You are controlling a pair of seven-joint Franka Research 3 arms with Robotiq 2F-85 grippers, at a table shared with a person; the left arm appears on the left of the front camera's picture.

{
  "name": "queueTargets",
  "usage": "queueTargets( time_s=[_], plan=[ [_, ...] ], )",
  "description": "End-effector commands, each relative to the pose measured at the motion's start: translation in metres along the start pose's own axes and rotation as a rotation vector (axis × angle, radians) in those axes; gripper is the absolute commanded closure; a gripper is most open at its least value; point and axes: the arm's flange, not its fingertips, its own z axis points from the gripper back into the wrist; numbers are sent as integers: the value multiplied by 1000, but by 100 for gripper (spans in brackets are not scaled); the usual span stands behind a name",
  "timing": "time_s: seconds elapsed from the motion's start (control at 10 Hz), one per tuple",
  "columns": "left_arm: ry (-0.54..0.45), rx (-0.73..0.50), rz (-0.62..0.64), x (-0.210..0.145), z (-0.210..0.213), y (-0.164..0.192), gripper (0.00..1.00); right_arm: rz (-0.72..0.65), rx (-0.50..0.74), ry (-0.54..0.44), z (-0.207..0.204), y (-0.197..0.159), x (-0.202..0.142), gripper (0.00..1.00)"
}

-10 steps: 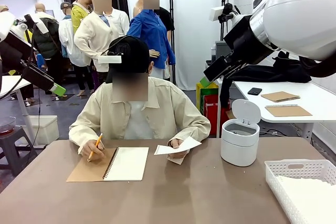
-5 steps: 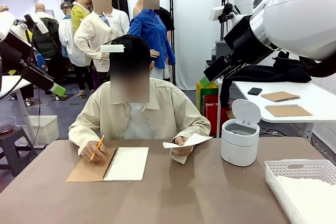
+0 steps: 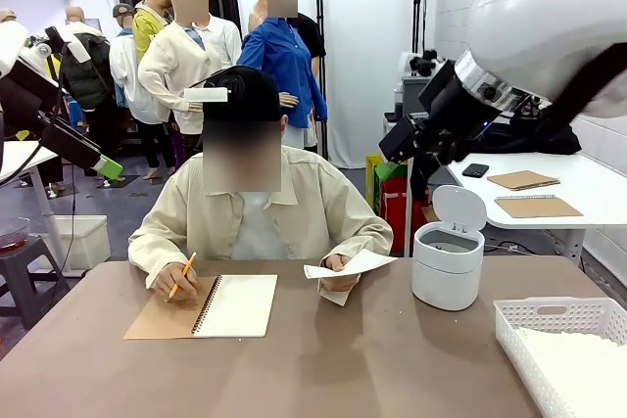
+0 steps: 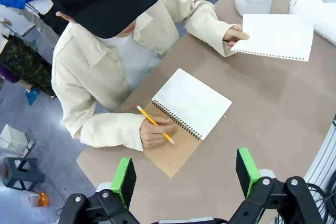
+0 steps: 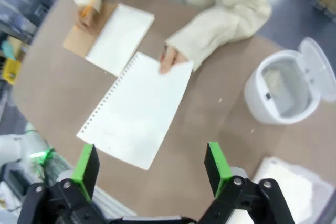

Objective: Sort the paper based on its condition.
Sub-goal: If a person hands you a paper, place it in the Organizing basket , and if it's crumpled, put it in the Trash can.

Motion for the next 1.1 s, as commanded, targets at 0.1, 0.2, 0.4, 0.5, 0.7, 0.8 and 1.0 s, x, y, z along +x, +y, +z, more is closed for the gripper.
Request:
queueTargets(
  time_s=[0.1,0.2,0.4,0.5,0.7,0.8,1.0],
  plan=[
    [0,2,-6,0,1,1,0,-315,80,141,-19,-28,17,0],
    [0,2,-6,0,1,1,0,-427,107,180,-34,-41,17,0],
    [0,2,-6,0,1,1,0,-518,144,226,-62,-55,12,0],
    [0,2,-6,0,1,1,0,-231,-20,133,-57,-46,8,0],
    [0,2,-6,0,1,1,0,-466,115,226,-55,-62,8,0],
    [0,2,-6,0,1,1,0,-466,115,226,-55,-62,8,0],
    [0,2,-6,0,1,1,0,-541,190,288,-77,-68,13,0]
  ],
)
